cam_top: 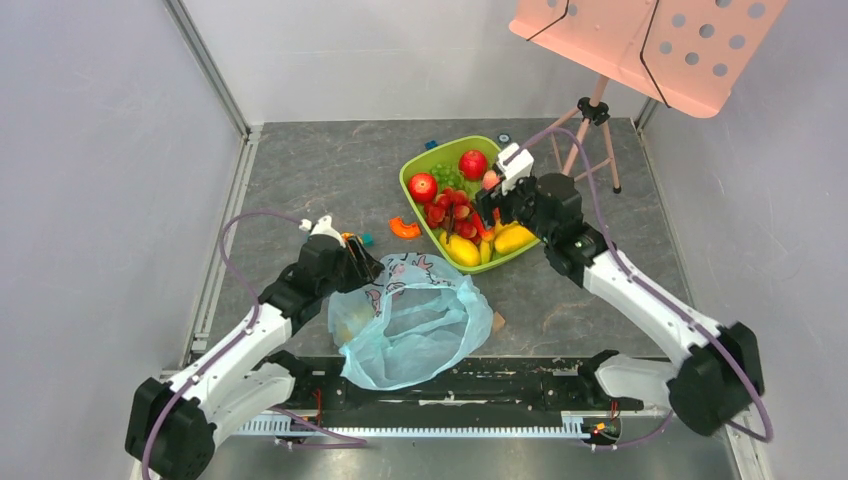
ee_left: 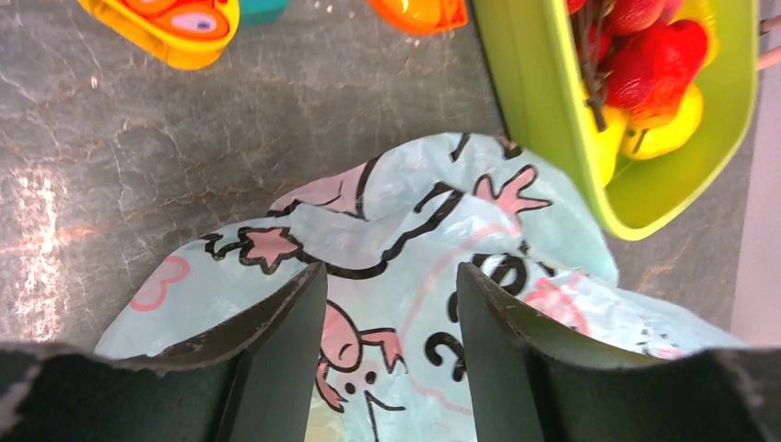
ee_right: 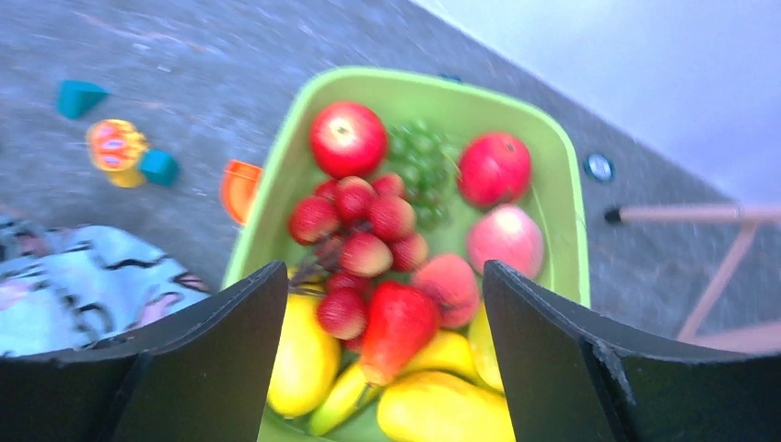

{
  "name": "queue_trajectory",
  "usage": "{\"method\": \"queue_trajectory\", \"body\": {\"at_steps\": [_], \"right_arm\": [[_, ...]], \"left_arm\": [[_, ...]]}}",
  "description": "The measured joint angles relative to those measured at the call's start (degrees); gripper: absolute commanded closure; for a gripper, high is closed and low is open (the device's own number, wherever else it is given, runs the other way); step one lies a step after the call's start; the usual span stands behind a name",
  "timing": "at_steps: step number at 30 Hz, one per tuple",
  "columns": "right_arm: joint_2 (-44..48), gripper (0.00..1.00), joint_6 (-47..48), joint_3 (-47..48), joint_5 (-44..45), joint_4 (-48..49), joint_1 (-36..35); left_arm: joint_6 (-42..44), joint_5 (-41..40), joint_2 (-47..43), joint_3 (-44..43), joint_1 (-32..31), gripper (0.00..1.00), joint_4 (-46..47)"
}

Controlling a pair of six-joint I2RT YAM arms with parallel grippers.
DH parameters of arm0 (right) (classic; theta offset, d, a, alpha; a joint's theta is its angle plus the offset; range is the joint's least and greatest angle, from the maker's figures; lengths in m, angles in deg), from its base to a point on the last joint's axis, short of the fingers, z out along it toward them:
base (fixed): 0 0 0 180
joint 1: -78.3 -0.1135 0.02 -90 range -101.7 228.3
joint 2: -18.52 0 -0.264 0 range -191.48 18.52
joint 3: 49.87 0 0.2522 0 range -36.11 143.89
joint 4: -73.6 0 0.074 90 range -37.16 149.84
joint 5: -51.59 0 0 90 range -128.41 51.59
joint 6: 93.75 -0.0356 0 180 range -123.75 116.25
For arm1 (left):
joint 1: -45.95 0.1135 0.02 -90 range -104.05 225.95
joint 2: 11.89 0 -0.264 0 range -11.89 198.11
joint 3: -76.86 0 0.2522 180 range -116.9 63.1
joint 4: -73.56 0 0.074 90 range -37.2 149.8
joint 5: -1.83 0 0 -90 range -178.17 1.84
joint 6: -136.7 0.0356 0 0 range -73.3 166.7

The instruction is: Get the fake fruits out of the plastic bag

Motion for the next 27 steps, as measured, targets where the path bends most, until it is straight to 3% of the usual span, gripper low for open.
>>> {"method": "queue_trajectory", "body": {"at_steps": [5,13,20,27], "right_arm": [[7.87,0.22,4.28,-0.72,-1.42,0.44,-9.27],[9.92,0.27,7.61,-0.26,-1.22,-2.34,-26.16],[9.57,0.37,9.73,-0.28,-0.85,-5.42,-38.42],[7.87,0.46,6.23,-6.82,-0.92,-3.61,-40.76]], "left_arm": [[0.0,-1.27,-1.73,-4.09,0.15,0.34,-3.23],[0.02,-4.09,-6.16,-7.41,0.76,0.35,-9.62],[-0.04,-6.69,-11.15,-7.69,0.79,0.52,-15.32],[-2.03,-6.14,-12.46,-0.42,0.79,0.71,-15.8]]}}
